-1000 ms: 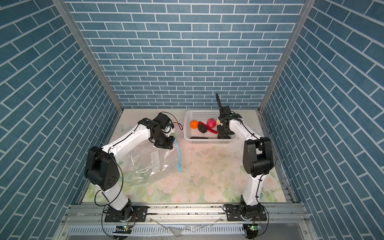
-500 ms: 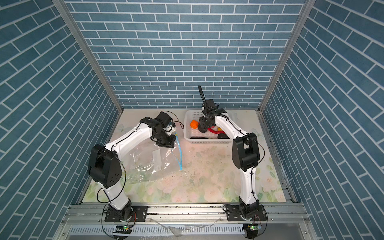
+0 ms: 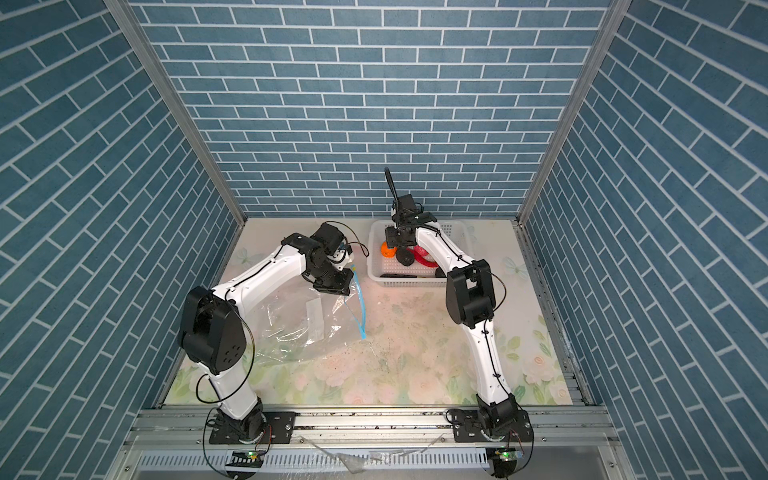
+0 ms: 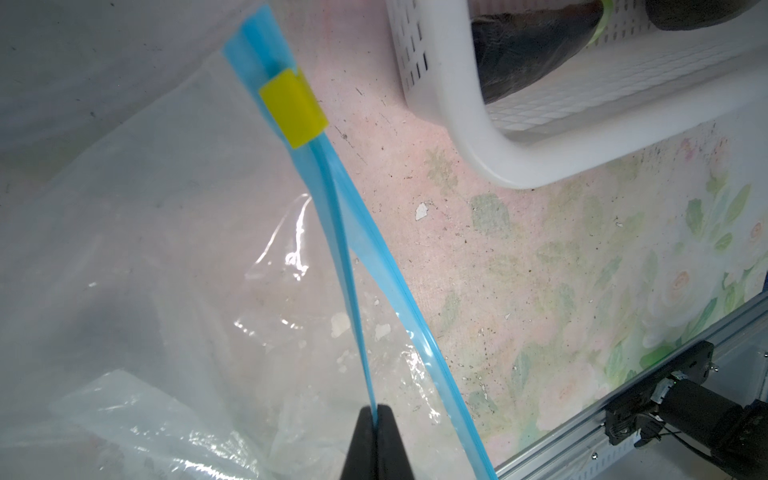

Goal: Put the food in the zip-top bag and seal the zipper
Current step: 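Shift the right gripper toward the orange fruit in the basket, then lower the right gripper and close it on the orange fruit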

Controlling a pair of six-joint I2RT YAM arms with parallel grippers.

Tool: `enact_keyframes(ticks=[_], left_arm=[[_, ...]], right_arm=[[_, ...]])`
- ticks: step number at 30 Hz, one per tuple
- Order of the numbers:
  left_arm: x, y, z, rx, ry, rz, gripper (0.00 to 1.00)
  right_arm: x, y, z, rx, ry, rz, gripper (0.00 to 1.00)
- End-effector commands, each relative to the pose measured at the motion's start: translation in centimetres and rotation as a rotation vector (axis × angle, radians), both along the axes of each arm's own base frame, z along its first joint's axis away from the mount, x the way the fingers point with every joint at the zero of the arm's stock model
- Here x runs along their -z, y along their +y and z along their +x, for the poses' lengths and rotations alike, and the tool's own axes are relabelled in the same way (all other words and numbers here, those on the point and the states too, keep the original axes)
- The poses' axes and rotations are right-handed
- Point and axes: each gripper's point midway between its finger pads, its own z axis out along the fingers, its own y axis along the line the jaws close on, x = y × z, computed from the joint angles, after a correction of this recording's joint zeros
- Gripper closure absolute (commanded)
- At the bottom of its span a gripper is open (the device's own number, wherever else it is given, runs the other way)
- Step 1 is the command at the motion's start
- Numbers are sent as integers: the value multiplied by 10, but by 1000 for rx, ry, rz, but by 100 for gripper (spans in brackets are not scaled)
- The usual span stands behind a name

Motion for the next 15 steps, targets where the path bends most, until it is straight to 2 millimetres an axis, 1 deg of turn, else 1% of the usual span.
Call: enact_keyframes(ticks=[1, 5, 9, 12, 15], left_arm=[[-4, -5, 3, 12, -5, -12, 100], [-4, -5, 2, 12, -1, -10, 100], [-5, -5, 2, 11, -5, -10, 100], [-4, -4, 1, 14, -5, -8, 100], [-4, -3, 1, 14, -4, -7, 100]], right_arm=[[2, 13, 2, 26, 44, 59, 41], [6, 19, 8, 49, 53, 81, 40], [17, 21, 9, 62, 74, 80, 39], [23, 23, 7, 60, 84, 73, 32], [30, 25, 8, 59, 90, 66, 28]])
